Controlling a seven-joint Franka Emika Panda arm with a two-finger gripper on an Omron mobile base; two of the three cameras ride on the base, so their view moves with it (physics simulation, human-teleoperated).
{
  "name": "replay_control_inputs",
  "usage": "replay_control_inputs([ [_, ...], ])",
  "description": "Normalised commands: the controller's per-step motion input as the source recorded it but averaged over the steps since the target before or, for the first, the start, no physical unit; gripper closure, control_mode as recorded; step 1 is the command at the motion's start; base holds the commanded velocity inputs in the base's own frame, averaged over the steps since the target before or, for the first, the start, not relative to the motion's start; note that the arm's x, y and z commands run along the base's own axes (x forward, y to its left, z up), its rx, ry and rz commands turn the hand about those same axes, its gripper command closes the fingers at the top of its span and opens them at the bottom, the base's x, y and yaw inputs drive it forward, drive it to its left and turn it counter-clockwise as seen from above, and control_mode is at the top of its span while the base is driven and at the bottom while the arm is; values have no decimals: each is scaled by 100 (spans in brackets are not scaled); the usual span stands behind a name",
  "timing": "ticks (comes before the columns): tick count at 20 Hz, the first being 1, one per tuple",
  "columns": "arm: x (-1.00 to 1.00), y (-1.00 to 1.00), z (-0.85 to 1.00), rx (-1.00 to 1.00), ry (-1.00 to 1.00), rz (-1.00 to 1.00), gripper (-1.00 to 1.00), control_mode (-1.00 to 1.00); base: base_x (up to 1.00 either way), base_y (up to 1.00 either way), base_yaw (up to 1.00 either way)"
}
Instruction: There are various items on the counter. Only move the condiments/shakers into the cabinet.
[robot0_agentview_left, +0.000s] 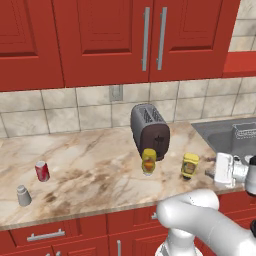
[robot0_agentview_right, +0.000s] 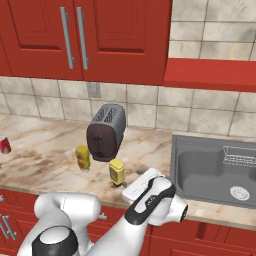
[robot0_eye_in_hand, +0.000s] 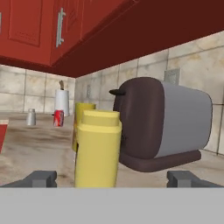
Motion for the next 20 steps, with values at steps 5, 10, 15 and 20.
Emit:
replay_control_inputs([
  [5,1,27,-4,-8,6,3,-100,-100,0,0,0],
  [10,0,28,-6,-5,4,3,-100,-100,0,0,0],
  [15,4,14,0,-1,1,0,-100,-100,0,0,0],
  [20,15,0,0,0,0,0,-100,-100,0,0,0],
])
